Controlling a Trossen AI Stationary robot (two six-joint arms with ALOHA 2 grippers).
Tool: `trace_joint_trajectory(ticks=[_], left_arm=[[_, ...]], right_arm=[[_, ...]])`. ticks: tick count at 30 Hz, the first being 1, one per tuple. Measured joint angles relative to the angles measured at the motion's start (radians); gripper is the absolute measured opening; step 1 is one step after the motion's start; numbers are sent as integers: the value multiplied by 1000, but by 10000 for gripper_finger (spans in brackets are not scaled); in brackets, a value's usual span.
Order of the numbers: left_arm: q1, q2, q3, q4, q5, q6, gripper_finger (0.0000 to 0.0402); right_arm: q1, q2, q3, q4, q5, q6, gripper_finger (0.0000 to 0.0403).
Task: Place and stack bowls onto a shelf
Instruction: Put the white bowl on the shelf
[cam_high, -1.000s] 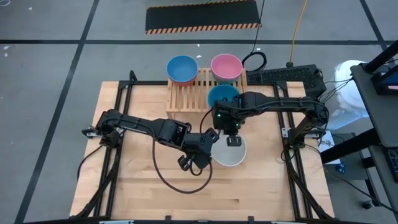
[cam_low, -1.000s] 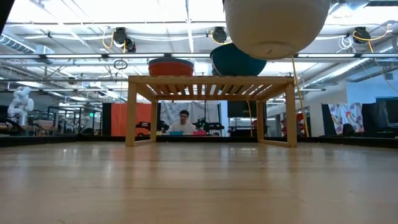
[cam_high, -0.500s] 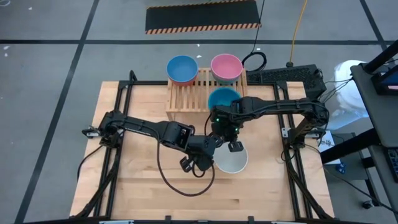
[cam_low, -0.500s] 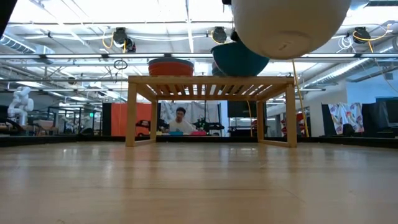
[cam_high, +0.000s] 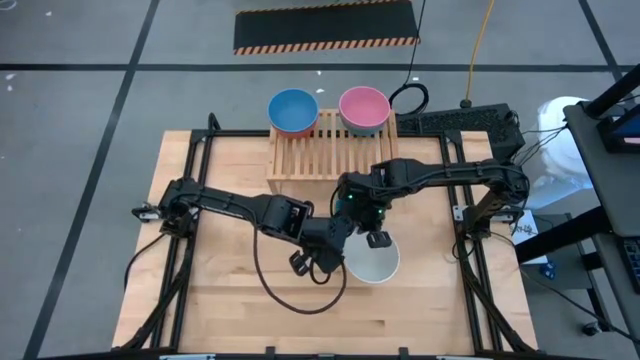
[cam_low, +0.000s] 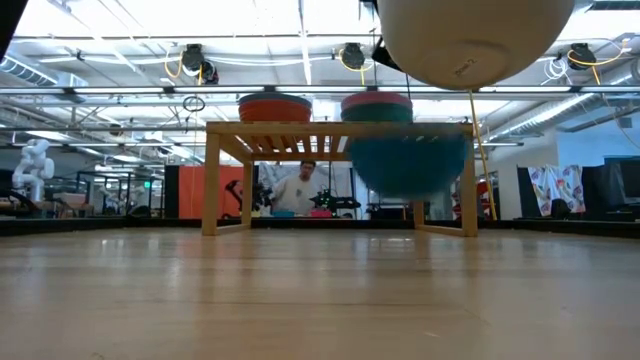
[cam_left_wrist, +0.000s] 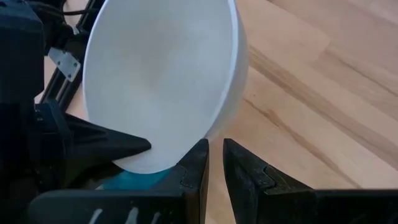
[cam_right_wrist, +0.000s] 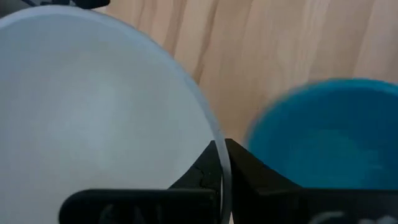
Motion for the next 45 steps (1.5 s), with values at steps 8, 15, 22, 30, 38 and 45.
trace_joint_trajectory(ticks=[8,15,22,30,38,45], left_arm=[[-1,0,0,2,0,4,56],[-1,0,0,-12,-1,-27,56],[-2,-9,0,-40,0,-106,56],[-6,-35,2,-270,-6,-241,56],[-6,-36,0,-512,0,-416,56],[-7,-36,0,-508,2,-445,56]], right_arm=[[-1,0,0,-4,-2,5,0],[2,1,0,-3,-2,-3,0],[3,1,0,-56,-1,-28,0],[3,-18,0,-185,3,-59,0],[10,-92,0,-327,83,-63,0],[10,-185,0,-316,113,-25,0]])
